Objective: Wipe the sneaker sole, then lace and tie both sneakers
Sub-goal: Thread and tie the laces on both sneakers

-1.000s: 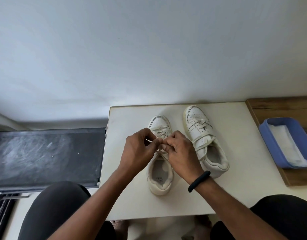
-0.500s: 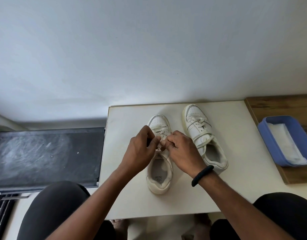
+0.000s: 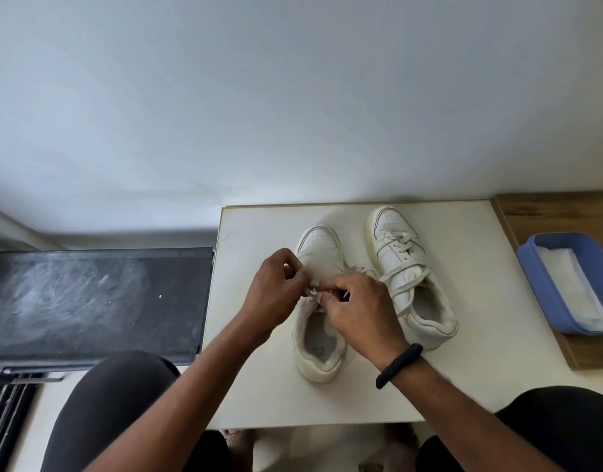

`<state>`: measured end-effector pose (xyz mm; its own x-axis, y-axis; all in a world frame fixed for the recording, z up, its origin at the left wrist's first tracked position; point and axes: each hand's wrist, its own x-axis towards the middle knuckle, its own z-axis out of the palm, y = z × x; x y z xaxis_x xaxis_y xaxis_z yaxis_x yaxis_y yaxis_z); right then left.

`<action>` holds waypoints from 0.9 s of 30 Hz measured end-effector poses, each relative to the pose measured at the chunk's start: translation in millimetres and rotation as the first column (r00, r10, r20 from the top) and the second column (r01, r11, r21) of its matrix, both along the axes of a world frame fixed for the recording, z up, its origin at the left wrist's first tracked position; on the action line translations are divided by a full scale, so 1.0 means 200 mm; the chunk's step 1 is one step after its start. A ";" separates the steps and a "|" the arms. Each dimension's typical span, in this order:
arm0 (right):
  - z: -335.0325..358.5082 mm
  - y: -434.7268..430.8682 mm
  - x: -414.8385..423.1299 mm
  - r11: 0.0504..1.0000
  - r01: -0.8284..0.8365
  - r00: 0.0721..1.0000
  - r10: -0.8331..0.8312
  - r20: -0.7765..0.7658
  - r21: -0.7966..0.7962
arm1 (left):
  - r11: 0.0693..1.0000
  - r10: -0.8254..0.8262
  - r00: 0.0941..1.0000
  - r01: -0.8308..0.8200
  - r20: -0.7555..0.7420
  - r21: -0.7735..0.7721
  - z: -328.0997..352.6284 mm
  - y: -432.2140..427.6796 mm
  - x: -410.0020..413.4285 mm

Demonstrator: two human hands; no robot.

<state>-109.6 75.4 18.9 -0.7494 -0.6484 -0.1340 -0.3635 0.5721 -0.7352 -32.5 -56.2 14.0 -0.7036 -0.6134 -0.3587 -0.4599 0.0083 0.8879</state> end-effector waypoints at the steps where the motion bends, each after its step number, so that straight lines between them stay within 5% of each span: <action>1: -0.01 -0.01 0.01 0.999 0.033 0.998 -0.031 0.062 -0.035 | 1.000 -0.002 1.000 0.002 -0.002 -0.004 0.00 0.00 0.00; 5: -0.03 -0.02 0.03 0.957 0.239 0.911 -0.163 0.380 -0.163 | 0.997 -0.031 1.000 0.031 0.000 -0.066 0.01 0.00 0.01; 8: -0.04 -0.02 0.02 0.934 0.305 0.871 -0.195 0.452 -0.186 | 0.990 -0.072 0.997 0.074 0.017 -0.123 0.02 0.01 0.01; 18: 0.01 0.00 -0.06 0.996 0.088 0.969 -0.082 0.234 -0.014 | 0.994 -0.048 0.993 0.058 0.107 -0.093 0.03 -0.01 0.00; 22: 0.06 0.04 -0.12 0.976 -0.052 0.998 0.045 0.039 0.213 | 0.984 0.023 0.989 0.003 0.146 -0.179 0.04 -0.08 0.02; 27: 0.07 0.09 -0.16 0.943 -0.088 0.996 0.073 0.056 0.321 | 0.983 -0.001 0.981 0.036 0.192 -0.178 0.02 -0.12 0.05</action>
<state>-141.9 92.6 33.3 -0.6856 -0.6230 -0.3767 -0.3906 0.7514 -0.5318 -22.7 -80.5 18.1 -0.6451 -0.6674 -0.3720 -0.6185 0.1703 0.7671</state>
